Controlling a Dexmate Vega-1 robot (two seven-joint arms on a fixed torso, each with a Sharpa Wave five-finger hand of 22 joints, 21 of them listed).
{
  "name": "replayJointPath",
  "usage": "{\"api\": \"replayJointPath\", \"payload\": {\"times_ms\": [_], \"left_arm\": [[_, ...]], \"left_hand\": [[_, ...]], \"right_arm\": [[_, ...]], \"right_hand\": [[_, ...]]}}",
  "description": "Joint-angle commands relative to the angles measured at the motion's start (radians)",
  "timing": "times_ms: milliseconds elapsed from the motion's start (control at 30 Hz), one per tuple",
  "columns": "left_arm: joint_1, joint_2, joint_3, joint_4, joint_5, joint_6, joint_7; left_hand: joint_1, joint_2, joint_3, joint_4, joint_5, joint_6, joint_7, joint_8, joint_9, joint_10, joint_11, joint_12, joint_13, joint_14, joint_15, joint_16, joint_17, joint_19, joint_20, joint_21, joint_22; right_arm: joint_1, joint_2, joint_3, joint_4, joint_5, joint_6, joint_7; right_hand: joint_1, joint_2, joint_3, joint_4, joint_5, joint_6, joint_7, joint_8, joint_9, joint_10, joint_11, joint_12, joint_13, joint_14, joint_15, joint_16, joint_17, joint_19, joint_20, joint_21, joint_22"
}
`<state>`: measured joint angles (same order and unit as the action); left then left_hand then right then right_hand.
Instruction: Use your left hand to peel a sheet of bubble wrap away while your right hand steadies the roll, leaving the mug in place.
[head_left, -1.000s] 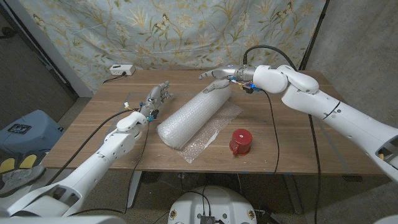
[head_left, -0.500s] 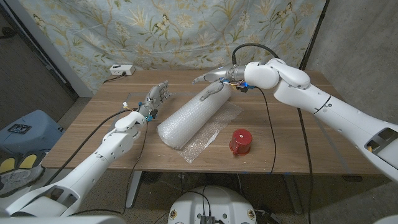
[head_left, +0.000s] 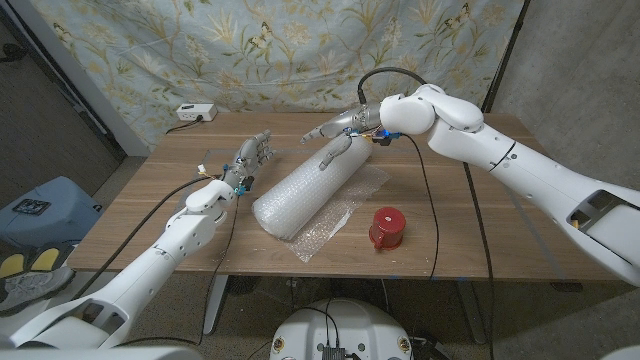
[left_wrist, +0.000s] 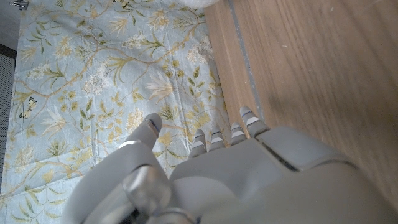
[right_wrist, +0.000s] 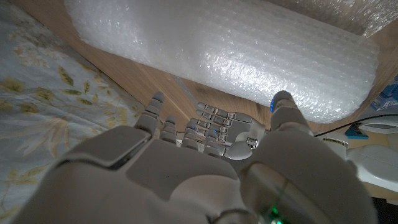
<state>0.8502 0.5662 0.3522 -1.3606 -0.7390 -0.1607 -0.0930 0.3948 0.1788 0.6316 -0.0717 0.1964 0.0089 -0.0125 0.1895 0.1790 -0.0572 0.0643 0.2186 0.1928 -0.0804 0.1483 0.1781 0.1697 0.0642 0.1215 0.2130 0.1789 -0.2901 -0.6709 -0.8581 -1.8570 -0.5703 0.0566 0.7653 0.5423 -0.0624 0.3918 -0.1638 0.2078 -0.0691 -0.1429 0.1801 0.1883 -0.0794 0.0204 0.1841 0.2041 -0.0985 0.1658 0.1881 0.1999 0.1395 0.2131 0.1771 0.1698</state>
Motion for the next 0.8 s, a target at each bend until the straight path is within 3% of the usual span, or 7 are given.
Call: {"api": "replayJointPath", "payload": {"times_ms": [33,233,800], "left_arm": [[0.005,0.002,0.001,-0.012,-0.003,0.014,0.011],[0.005,0.004,0.003,-0.012,-0.004,0.019,0.006],[0.004,-0.008,0.003,0.014,-0.007,0.009,0.002]], "left_hand": [[0.012,0.001,0.000,-0.007,0.005,0.001,0.003,-0.002,0.004,-0.003,0.006,-0.001,0.004,0.000,0.008,0.004,0.004,0.000,0.009,-0.001,0.004],[0.013,0.001,-0.001,-0.007,0.006,0.002,0.004,-0.002,0.004,-0.003,0.006,-0.001,0.004,0.003,0.007,0.005,0.004,0.003,0.010,0.000,0.005],[0.015,0.002,-0.001,-0.008,0.006,0.003,0.004,-0.002,0.004,-0.003,0.008,-0.002,0.004,0.004,0.010,0.005,0.004,0.004,0.012,0.000,0.005]], "right_arm": [[0.077,0.058,-0.055,0.066,-0.021,0.041,0.087],[0.111,0.086,-0.081,0.086,-0.043,0.042,0.126],[0.232,0.192,-0.174,0.210,-0.065,0.099,0.229]], "right_hand": [[0.006,-0.009,-0.002,0.005,0.005,-0.039,-0.006,-0.009,0.004,-0.033,0.003,-0.007,0.002,-0.027,0.011,-0.005,0.002,-0.020,0.004,-0.001,0.002],[0.008,-0.015,-0.007,0.008,0.007,-0.093,-0.017,-0.008,0.004,-0.085,0.013,-0.006,0.002,-0.063,0.030,-0.004,0.002,-0.054,0.004,-0.002,0.002],[0.007,-0.020,-0.013,0.012,0.010,-0.161,-0.014,-0.007,0.005,-0.150,0.017,-0.007,0.000,-0.108,0.048,-0.005,0.002,-0.081,0.005,0.001,0.003]]}}
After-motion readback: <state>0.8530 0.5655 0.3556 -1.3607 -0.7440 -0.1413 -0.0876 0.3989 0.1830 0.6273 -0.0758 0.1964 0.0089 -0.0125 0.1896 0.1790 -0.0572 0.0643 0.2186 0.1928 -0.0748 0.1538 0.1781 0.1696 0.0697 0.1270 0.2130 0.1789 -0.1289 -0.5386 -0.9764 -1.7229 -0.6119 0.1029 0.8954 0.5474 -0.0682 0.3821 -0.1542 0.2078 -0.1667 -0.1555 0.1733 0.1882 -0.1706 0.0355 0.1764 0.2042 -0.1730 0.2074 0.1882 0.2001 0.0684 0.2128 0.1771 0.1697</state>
